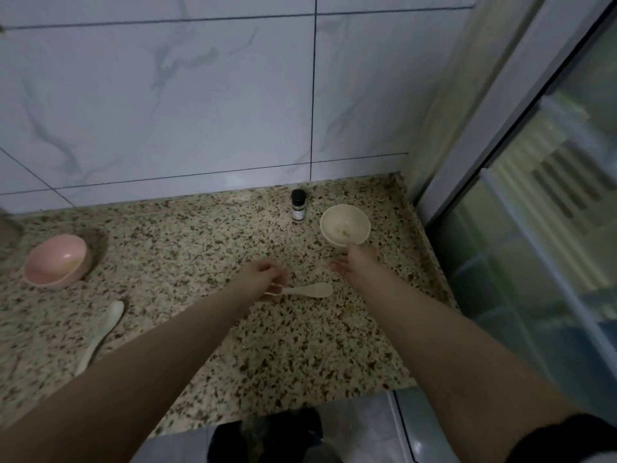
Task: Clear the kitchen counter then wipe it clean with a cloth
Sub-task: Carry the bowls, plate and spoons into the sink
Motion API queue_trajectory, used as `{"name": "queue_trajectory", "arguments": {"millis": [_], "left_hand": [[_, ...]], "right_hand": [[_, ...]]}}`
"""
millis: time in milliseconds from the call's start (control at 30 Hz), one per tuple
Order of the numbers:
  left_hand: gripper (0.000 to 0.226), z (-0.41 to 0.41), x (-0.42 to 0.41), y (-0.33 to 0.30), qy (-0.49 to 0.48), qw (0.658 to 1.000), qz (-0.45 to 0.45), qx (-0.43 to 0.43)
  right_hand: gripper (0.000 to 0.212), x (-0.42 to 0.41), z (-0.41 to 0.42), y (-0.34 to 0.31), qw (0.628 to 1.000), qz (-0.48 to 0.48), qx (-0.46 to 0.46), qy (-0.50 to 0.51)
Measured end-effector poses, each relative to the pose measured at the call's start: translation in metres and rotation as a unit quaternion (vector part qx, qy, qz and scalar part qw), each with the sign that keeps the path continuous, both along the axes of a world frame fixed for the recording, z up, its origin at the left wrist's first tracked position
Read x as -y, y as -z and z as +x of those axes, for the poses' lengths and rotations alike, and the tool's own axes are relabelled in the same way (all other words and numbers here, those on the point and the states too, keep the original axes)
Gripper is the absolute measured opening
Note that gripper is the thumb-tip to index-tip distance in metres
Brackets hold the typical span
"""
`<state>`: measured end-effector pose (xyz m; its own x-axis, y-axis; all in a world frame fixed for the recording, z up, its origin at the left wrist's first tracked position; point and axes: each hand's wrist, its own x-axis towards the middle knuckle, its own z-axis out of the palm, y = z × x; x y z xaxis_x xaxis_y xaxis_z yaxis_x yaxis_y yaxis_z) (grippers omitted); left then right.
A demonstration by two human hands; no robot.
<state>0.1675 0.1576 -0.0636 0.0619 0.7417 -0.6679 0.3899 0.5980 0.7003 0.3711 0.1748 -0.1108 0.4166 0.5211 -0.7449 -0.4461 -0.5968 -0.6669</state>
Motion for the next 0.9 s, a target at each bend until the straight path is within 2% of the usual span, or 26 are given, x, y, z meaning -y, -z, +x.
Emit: {"name": "queue_trajectory", "arguments": {"millis": [100,467,733,900], "left_hand": [[0.014,-0.008,-0.008,0.006,-0.019,1.0,-0.008,-0.002],[0.019,-0.061,-0.024,0.005,-0.06,0.998,-0.006,-0.008],[0.018,-0.136,-0.028,-0.006,-0.117,0.993,0.017,0.005],[0.015,-0.202,-0.025,-0.01,-0.144,0.989,0.027,0.009]], "right_hand": [[0.054,-0.014,0.005,0.01,0.999,-0.03,0.019,0.016],[0.04,-0.023,-0.002,-0.002,0.992,-0.041,0.043,-0.112],[0.045,-0.015,-0.069,-0.024,0.968,-0.013,0.046,-0.248],[0.047,-0.023,-0.125,-0.042,0.955,-0.004,0.048,-0.291]]}}
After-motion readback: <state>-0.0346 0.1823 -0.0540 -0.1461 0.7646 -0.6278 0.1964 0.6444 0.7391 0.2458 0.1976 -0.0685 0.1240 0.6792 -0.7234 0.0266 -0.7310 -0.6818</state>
